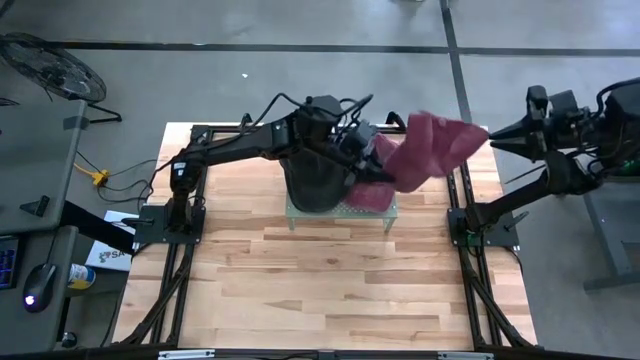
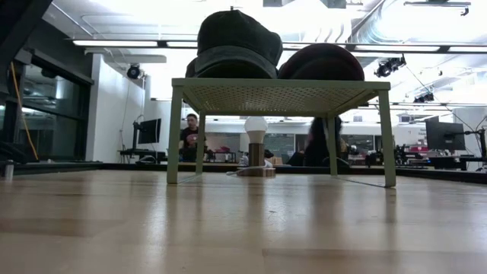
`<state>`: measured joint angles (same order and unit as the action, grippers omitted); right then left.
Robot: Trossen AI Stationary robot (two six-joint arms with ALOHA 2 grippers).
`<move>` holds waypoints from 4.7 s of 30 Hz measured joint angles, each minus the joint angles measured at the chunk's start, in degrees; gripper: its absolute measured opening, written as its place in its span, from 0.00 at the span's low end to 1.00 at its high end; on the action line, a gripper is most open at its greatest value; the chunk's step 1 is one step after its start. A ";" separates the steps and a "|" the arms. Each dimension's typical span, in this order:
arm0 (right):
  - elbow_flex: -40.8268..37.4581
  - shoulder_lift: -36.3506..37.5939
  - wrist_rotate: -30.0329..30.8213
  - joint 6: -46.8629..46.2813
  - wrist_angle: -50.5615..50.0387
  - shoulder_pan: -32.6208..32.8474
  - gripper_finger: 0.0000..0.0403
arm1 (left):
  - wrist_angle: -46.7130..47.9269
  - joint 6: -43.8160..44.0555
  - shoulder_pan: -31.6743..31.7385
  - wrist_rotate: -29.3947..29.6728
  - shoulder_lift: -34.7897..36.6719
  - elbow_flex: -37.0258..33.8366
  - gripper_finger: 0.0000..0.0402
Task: Pick & Place hat
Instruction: Stack the red cap on top of the red cap on the shelf
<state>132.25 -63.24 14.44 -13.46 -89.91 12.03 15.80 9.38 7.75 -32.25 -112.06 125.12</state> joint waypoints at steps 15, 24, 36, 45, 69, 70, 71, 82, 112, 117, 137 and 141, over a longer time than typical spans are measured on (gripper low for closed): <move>-0.01 -4.66 -1.35 5.65 -0.07 0.02 0.39 | 7.71 -7.88 -2.67 5.19 0.12 0.02 0.02; 0.02 -7.66 0.49 11.33 -0.07 0.02 0.62 | 9.95 -9.63 -3.42 7.85 0.12 0.02 0.02; -0.02 -12.92 8.08 17.77 -0.11 -1.09 0.63 | 10.04 -9.59 -3.41 8.00 0.12 0.04 0.02; 0.04 -12.26 2.94 18.17 -0.11 -6.63 0.63 | 14.57 -11.13 -3.74 9.78 0.12 0.11 0.02; 0.00 -14.11 -11.61 18.33 -0.11 -12.17 0.61 | 17.97 -16.65 -5.62 12.11 4.01 0.13 0.02; 0.00 -14.02 -11.56 18.35 -0.11 -12.16 0.59 | 18.12 -16.65 -5.62 12.14 3.97 0.13 0.02; 0.00 -13.93 -11.38 18.37 -0.11 -12.16 0.57 | 18.25 -16.65 -5.62 12.14 3.97 0.13 0.02; 0.00 -13.11 -11.21 18.01 -0.11 -12.17 0.16 | 18.68 -16.28 -5.62 12.38 3.93 0.11 0.02; -0.02 -9.51 -23.57 4.42 2.47 -6.82 0.04 | 21.83 -15.70 -5.58 28.31 4.34 0.11 0.03; -0.02 -9.11 -22.91 4.50 3.76 -6.75 0.04 | 23.33 -19.80 -5.56 31.40 6.04 0.11 0.03; 0.04 -10.24 -24.45 6.89 13.25 -6.73 0.04 | 23.30 -23.92 -5.78 33.51 12.16 0.14 0.63; 0.07 -12.78 -24.46 7.40 13.57 -6.73 0.04 | 26.28 -23.08 -5.91 37.75 13.72 0.02 0.63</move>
<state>132.31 -76.02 -10.02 -6.05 -76.34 5.30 42.08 -13.70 1.85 5.50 -98.34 125.14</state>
